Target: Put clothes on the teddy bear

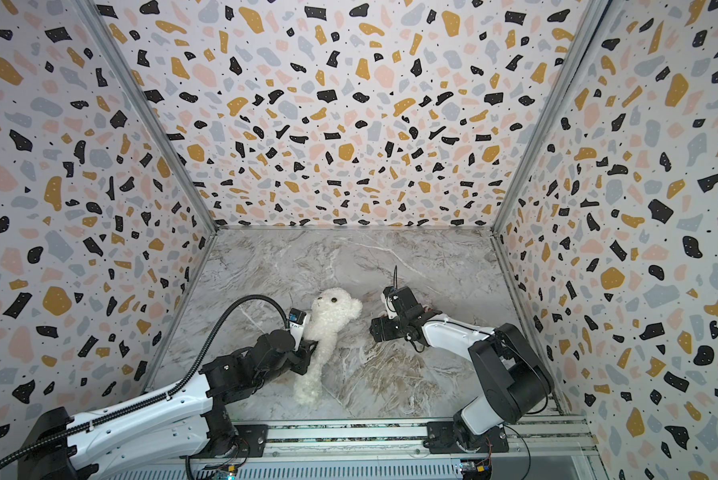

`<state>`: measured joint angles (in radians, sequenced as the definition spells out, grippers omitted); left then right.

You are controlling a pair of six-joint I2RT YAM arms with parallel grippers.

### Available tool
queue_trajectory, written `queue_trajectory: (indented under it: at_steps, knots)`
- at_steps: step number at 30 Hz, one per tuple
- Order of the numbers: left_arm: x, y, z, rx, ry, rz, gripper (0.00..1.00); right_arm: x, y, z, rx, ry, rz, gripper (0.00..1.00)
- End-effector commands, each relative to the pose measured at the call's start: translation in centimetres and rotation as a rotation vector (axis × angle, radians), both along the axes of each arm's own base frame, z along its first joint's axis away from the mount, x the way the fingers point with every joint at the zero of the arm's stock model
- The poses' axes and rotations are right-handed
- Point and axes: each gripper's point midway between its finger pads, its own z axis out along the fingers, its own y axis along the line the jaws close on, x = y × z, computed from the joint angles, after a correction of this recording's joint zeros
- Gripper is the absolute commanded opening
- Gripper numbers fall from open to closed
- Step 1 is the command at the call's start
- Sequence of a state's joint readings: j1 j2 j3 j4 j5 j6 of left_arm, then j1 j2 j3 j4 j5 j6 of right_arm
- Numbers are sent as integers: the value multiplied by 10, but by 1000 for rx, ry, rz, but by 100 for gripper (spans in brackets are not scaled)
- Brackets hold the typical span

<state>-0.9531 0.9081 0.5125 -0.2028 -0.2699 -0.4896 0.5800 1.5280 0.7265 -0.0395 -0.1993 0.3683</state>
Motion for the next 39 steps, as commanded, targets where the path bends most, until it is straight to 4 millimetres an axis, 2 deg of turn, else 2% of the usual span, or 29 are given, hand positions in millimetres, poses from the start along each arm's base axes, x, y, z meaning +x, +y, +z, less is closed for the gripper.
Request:
queue_trajectory:
  at_steps: [1,8,13,18,22,28,35,39]
  knots:
    - [6,-5,12,-46,-50,12,28,4,19,13,89,-12,1,88]
    - [11,10,7,21,-59,70,28,23,45,47,196,-74,23,89]
    - [10,8,4,-4,-36,78,29,36,49,59,196,-84,50,89]
    - [6,9,0,-28,-13,84,29,35,29,57,78,-75,86,89]
    - [3,11,-2,-45,-2,92,29,28,-1,47,-13,-44,60,90]
    - [7,12,5,-51,-23,111,29,20,-45,36,21,-1,-89,95]
    - [10,11,7,-62,-46,109,30,6,-65,24,9,13,-167,98]
    - [10,11,7,-60,-55,103,31,-3,-69,16,11,41,-192,98]
